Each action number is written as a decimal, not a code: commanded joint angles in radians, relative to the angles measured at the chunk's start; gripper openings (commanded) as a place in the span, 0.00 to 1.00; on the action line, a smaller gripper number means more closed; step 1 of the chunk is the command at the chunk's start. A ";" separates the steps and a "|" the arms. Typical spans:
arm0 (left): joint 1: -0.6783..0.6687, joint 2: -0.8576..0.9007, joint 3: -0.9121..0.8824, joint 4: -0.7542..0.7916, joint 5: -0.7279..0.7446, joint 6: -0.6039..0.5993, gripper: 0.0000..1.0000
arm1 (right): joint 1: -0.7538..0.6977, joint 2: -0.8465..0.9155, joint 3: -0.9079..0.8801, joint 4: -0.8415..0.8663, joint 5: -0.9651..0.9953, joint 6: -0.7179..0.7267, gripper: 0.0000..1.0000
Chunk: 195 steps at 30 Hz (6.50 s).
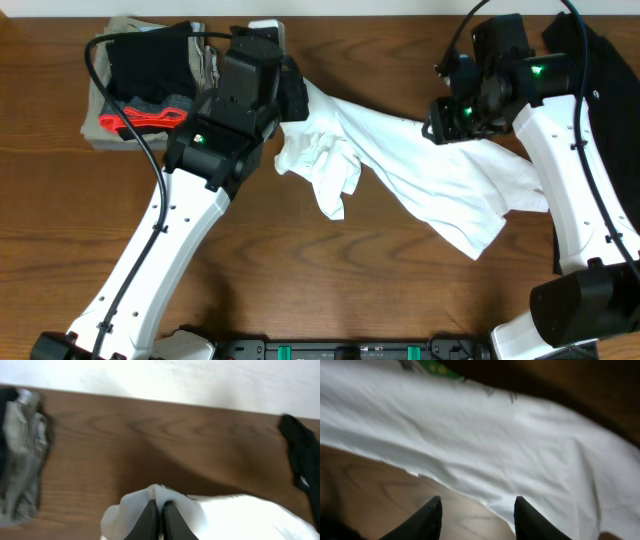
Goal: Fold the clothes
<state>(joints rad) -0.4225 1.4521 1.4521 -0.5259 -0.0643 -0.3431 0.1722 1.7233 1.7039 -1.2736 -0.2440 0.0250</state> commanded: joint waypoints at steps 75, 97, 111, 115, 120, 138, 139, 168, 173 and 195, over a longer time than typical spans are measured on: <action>0.156 -0.134 0.003 -0.134 -0.154 0.058 0.06 | -0.005 -0.153 -0.050 0.161 0.341 0.010 0.01; 0.157 -0.592 0.017 -0.182 -0.110 0.095 0.06 | -0.331 -0.490 0.369 -0.082 0.240 -0.034 0.01; 0.157 -0.736 0.285 -0.394 0.032 0.107 0.06 | -0.331 -0.702 0.386 -0.173 0.270 -0.034 0.01; 0.158 -0.736 0.314 -0.444 0.031 0.107 0.06 | -0.331 -0.705 0.409 -0.184 0.270 -0.034 0.01; 0.158 -0.694 0.284 -0.453 0.031 0.106 0.06 | -0.331 -0.644 0.409 -0.179 0.270 -0.034 0.01; 0.158 -0.016 0.255 -0.344 0.031 0.107 0.06 | -0.331 -0.124 0.409 -0.187 0.232 -0.034 0.01; 0.158 0.028 0.255 -0.313 0.031 0.107 0.06 | -0.331 -0.088 0.409 -0.174 0.229 -0.034 0.01; 0.158 0.858 0.255 0.756 0.031 0.111 0.06 | -0.298 0.705 0.409 0.650 0.142 -0.011 0.01; 0.158 0.917 0.255 0.825 0.027 0.111 0.06 | -0.302 0.747 0.409 0.729 0.142 -0.011 0.05; 0.159 0.911 0.596 0.369 0.032 0.262 0.64 | -0.346 0.739 0.439 0.824 0.103 -0.011 0.67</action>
<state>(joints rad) -0.2672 2.3863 1.9915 -0.0727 -0.0273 -0.1036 -0.1665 2.4649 2.1170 -0.4259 -0.1101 0.0158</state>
